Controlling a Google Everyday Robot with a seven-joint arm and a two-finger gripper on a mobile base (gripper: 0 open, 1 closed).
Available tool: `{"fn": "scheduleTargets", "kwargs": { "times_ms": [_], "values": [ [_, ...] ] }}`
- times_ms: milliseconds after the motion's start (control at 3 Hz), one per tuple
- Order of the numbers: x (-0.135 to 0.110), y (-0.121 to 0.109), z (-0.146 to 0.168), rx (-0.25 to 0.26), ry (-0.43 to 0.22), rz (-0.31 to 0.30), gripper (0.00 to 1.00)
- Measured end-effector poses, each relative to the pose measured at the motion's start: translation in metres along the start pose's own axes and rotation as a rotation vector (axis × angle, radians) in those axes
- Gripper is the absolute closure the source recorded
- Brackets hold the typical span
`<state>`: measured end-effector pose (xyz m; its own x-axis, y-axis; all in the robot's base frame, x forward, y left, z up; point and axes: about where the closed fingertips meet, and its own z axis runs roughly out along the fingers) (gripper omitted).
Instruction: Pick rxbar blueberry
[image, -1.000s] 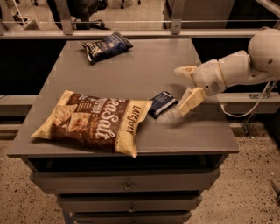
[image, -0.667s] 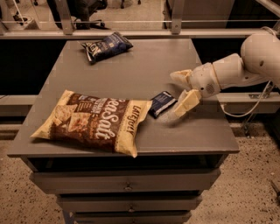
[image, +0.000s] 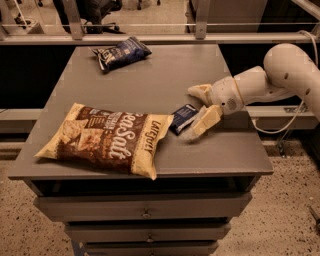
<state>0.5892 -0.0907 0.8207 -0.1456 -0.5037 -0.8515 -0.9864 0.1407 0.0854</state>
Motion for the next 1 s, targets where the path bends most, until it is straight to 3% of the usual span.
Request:
{"fn": "scheduleTargets", "kwargs": {
  "times_ms": [667, 1000],
  "values": [
    [-0.0009, 0.0000, 0.0012, -0.003, -0.002, 0.003, 0.40],
    [-0.0030, 0.0002, 0.0001, -0.003, -0.003, 0.003, 0.72]
  ]
}}
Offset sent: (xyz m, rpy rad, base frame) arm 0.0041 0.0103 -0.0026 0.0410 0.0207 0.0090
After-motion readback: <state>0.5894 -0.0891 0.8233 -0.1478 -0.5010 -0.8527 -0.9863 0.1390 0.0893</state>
